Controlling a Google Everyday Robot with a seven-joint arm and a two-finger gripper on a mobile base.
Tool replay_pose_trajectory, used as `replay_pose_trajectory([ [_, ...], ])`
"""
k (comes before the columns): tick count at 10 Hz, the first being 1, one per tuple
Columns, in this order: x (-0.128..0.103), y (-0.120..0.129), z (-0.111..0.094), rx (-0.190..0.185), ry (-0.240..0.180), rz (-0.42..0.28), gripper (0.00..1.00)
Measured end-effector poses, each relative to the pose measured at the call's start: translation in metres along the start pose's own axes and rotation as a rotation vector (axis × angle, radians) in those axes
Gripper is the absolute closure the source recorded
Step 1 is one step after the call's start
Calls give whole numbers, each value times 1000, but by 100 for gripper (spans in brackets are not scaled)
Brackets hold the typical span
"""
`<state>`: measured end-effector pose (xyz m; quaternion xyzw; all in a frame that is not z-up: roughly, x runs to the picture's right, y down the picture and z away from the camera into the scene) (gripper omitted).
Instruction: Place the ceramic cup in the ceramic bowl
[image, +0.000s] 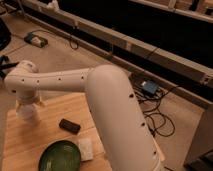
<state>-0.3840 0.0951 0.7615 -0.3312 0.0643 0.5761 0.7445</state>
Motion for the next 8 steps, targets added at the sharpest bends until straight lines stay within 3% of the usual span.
replay_pose_trajectory([
  [6, -18, -3, 49, 35, 135, 28, 27],
  [7, -18, -5, 53, 38, 147, 35, 29],
  [8, -17, -7, 55, 46, 159, 42, 40],
])
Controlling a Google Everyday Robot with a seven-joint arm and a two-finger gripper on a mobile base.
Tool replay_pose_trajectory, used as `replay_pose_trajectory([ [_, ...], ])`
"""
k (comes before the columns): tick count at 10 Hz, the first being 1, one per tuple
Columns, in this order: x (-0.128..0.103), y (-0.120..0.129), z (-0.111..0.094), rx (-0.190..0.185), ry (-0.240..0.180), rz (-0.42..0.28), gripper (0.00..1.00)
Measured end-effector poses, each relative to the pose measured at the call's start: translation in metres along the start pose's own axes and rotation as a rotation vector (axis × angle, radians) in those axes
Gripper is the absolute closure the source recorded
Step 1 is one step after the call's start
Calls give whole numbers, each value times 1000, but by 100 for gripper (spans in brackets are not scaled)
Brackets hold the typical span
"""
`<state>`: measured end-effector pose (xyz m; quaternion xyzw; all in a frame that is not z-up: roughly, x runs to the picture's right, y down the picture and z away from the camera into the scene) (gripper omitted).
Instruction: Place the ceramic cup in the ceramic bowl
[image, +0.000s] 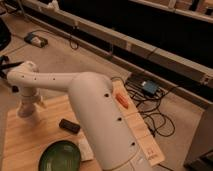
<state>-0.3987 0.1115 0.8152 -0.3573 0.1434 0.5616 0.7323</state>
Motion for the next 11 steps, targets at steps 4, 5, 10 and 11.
replay_pose_trajectory([
  [4, 7, 1, -7, 15, -8, 2, 81],
  [5, 11, 5, -10, 17, -16, -9, 92],
  [10, 25, 38, -39, 9, -87, -92, 100],
  [11, 30, 45, -52, -4, -115, -109, 100],
])
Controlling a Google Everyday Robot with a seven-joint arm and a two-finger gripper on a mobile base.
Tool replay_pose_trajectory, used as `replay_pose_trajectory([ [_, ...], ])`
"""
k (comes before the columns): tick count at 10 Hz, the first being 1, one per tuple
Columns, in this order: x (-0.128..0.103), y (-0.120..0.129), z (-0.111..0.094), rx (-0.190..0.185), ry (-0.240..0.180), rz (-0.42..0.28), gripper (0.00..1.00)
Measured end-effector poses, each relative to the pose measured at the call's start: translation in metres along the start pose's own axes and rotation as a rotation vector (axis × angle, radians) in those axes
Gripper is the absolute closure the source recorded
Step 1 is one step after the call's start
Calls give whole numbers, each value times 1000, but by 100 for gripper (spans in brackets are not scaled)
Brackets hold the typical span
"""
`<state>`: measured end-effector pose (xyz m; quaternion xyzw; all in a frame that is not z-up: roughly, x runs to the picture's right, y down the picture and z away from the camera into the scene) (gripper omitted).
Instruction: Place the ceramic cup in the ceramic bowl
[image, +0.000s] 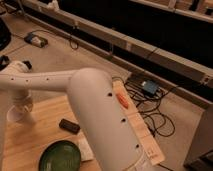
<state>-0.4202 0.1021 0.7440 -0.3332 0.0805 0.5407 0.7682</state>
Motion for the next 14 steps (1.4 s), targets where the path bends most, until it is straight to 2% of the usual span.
replay_pose_trajectory([
  [3, 24, 5, -31, -41, -72, -22, 100],
  [6, 70, -6, -54, -85, -131, -12, 100],
  [9, 104, -16, -70, -107, -179, 8, 100],
  [14, 108, -15, -71, -110, -183, 5, 100],
])
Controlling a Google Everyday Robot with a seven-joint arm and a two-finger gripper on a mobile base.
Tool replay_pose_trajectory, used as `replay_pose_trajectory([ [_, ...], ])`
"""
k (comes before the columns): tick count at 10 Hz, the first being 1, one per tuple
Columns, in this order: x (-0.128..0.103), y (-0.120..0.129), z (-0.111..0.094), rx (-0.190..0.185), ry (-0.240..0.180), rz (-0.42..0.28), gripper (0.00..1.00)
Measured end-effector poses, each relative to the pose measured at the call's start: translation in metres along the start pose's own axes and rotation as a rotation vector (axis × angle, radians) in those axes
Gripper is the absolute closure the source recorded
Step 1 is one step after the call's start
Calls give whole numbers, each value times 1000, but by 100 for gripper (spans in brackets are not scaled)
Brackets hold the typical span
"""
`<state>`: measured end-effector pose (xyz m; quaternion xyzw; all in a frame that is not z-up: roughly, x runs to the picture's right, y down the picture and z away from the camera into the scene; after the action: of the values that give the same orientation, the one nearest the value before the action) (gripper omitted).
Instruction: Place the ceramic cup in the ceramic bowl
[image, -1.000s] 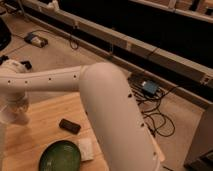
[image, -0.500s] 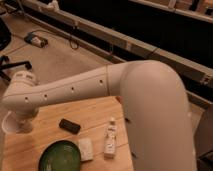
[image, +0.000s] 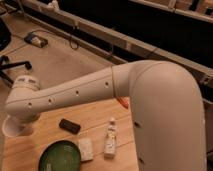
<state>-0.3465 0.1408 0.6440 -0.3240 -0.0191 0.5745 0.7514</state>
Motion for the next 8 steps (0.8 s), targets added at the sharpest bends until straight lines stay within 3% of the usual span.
replay_pose_trajectory([
  [3, 10, -3, -13, -16, 10, 6, 100],
  [5, 25, -9, -30, -46, 48, -6, 100],
  [7, 35, -19, -37, -100, 161, -32, 100],
  [8, 37, -21, -37, -127, 276, -60, 100],
])
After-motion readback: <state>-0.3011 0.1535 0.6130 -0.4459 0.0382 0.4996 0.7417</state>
